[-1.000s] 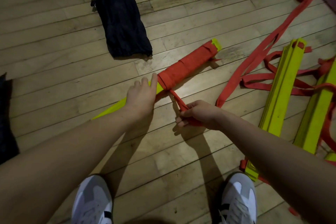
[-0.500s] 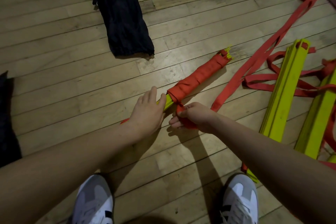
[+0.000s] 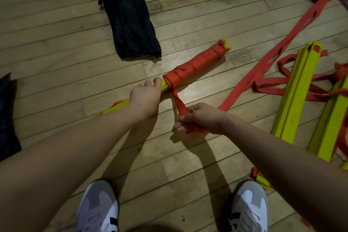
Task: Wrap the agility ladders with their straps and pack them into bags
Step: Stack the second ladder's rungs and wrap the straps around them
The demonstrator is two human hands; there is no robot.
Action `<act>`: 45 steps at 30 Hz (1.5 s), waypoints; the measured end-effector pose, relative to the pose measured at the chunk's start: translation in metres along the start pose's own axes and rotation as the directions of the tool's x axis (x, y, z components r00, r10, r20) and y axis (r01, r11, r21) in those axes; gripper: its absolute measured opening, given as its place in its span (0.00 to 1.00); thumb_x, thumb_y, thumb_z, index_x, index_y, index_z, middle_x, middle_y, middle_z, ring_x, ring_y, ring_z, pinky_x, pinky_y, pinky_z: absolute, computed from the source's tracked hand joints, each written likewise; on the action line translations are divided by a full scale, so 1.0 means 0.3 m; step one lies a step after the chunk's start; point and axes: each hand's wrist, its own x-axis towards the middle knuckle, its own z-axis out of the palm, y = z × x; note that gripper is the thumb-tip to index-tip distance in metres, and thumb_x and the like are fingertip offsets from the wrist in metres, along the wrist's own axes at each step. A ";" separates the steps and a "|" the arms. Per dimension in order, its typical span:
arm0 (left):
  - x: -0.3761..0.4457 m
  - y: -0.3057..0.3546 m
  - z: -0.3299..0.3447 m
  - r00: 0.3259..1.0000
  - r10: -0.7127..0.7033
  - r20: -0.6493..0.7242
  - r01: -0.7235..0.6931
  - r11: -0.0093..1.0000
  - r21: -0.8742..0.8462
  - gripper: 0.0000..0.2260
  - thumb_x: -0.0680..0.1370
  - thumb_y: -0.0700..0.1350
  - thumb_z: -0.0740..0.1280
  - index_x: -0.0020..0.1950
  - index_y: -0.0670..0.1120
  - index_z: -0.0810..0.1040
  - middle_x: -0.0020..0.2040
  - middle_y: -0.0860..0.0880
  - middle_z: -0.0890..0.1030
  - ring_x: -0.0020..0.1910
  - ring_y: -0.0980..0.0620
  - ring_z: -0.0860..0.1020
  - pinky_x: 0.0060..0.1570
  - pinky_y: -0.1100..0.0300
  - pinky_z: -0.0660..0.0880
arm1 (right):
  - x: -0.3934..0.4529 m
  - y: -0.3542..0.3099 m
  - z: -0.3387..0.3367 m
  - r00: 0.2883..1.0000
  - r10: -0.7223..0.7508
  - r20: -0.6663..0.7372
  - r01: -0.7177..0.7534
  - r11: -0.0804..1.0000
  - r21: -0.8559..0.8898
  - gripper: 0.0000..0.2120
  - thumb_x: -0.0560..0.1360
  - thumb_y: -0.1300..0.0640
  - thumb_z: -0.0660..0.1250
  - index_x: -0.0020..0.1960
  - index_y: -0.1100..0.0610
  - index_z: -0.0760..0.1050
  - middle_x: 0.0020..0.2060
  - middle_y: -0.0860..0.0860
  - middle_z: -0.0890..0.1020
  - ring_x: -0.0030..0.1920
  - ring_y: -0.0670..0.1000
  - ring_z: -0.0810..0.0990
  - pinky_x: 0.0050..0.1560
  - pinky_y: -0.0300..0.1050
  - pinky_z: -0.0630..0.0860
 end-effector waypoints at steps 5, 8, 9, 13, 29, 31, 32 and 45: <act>-0.028 0.007 -0.006 0.990 0.127 -0.057 -0.115 0.978 0.175 0.18 0.80 0.47 0.59 0.68 0.46 0.58 0.70 0.36 0.61 0.56 0.38 0.74 0.49 0.51 0.71 | 0.019 0.010 -0.002 0.999 0.006 0.045 -0.008 0.999 0.050 0.06 0.81 0.64 0.58 0.54 0.64 0.72 0.43 0.59 0.83 0.42 0.53 0.83 0.47 0.51 0.80; -0.082 0.026 0.024 0.972 0.233 -0.022 -0.223 0.952 0.211 0.20 0.80 0.58 0.55 0.67 0.49 0.61 0.72 0.35 0.58 0.61 0.35 0.68 0.60 0.45 0.64 | 0.030 0.032 0.007 1.000 0.011 0.018 -0.013 0.994 0.109 0.04 0.80 0.66 0.58 0.53 0.64 0.71 0.41 0.60 0.82 0.39 0.53 0.82 0.43 0.50 0.80; -0.103 0.031 0.043 0.961 0.273 -0.045 -0.258 0.942 0.214 0.19 0.80 0.58 0.55 0.66 0.48 0.63 0.71 0.35 0.60 0.61 0.35 0.68 0.60 0.44 0.62 | 0.033 0.041 0.008 1.000 0.013 0.014 -0.015 0.993 0.118 0.03 0.80 0.66 0.59 0.52 0.65 0.71 0.41 0.60 0.82 0.39 0.53 0.82 0.43 0.50 0.79; -0.117 0.013 0.049 0.942 0.314 -0.121 -0.287 0.937 0.201 0.21 0.70 0.54 0.70 0.56 0.44 0.72 0.53 0.38 0.76 0.51 0.36 0.74 0.52 0.46 0.63 | 0.030 0.065 0.007 1.000 0.021 0.022 -0.024 0.992 0.124 0.05 0.78 0.70 0.61 0.53 0.65 0.72 0.43 0.60 0.82 0.41 0.53 0.83 0.44 0.46 0.80; -0.014 0.028 -0.033 0.998 0.048 0.038 -0.048 0.999 -0.018 0.22 0.78 0.51 0.65 0.66 0.43 0.63 0.59 0.43 0.76 0.57 0.43 0.75 0.49 0.53 0.70 | 0.003 0.048 -0.015 0.982 -0.186 -0.044 0.153 0.904 -0.399 0.01 0.72 0.61 0.72 0.44 0.58 0.81 0.37 0.51 0.83 0.35 0.45 0.79 0.39 0.40 0.74; 0.004 0.012 -0.037 0.999 0.015 0.040 -0.015 1.000 -0.017 0.22 0.78 0.51 0.66 0.66 0.43 0.63 0.58 0.42 0.76 0.57 0.43 0.75 0.48 0.52 0.70 | -0.008 0.041 -0.034 0.985 -0.174 -0.023 0.148 0.895 -0.422 0.02 0.73 0.61 0.71 0.45 0.58 0.79 0.39 0.55 0.84 0.39 0.51 0.81 0.44 0.48 0.77; 0.011 0.006 -0.037 0.999 0.007 0.041 -0.006 1.000 -0.016 0.22 0.78 0.51 0.66 0.66 0.42 0.63 0.58 0.42 0.76 0.57 0.42 0.75 0.46 0.53 0.70 | -0.012 0.037 -0.039 0.987 -0.159 -0.003 0.145 0.906 -0.399 0.01 0.74 0.62 0.70 0.45 0.59 0.78 0.40 0.56 0.84 0.39 0.52 0.82 0.43 0.49 0.78; 0.039 0.039 -0.019 0.990 -0.141 -0.009 0.141 0.985 0.103 0.24 0.79 0.44 0.62 0.72 0.36 0.60 0.63 0.39 0.70 0.60 0.42 0.72 0.57 0.53 0.71 | -0.018 0.039 0.017 0.993 -0.101 0.066 0.106 0.992 -0.074 0.06 0.82 0.63 0.56 0.54 0.64 0.70 0.31 0.57 0.77 0.25 0.49 0.77 0.27 0.39 0.75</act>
